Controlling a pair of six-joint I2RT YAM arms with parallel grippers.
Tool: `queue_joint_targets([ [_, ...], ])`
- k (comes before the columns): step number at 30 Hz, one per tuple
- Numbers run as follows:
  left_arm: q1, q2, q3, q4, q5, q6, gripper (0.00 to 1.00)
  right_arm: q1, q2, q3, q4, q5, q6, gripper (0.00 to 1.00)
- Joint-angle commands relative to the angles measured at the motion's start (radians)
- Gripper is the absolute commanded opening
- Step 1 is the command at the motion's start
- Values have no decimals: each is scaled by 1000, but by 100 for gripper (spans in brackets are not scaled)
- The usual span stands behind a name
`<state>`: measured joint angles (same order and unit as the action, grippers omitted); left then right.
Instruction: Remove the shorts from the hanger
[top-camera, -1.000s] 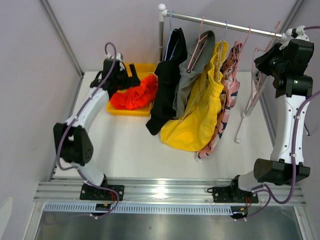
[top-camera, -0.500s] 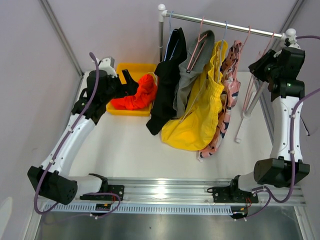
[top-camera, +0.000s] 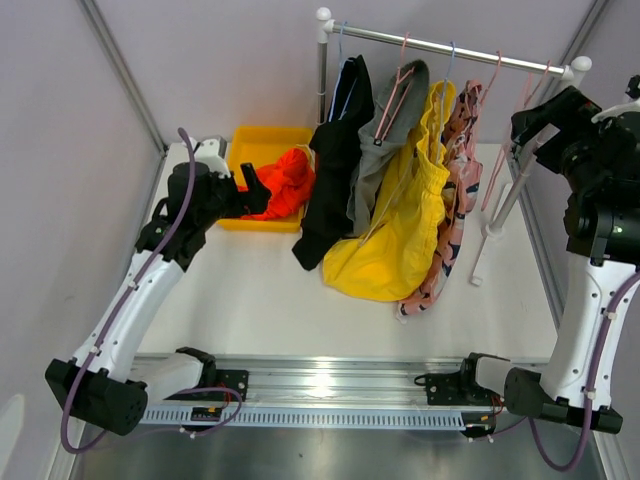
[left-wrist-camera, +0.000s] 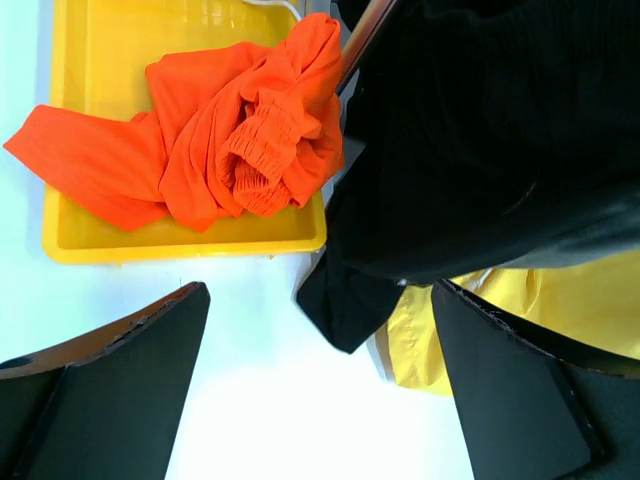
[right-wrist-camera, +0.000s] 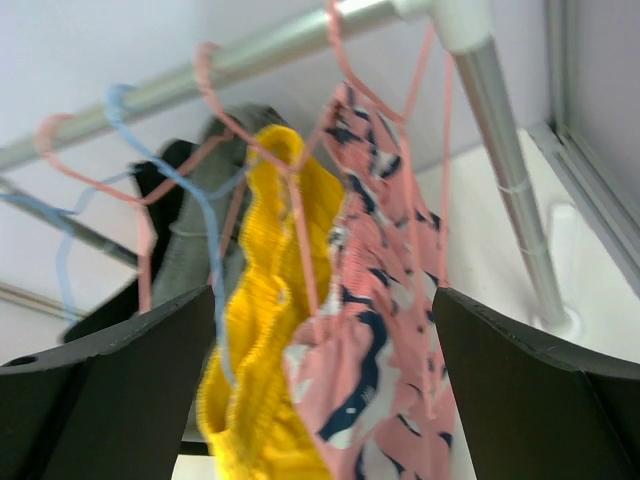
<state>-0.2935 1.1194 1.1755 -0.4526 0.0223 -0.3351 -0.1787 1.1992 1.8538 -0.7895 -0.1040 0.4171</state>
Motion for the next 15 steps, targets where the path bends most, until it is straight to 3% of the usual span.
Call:
queue_joint_targets([
  [1,-3,-52,-48,22,7,38,99,21,22,64,42,-88,66,98],
  [15,-1,-90,-142,68,13,42,99,165,240,73,156,-82,106,93],
])
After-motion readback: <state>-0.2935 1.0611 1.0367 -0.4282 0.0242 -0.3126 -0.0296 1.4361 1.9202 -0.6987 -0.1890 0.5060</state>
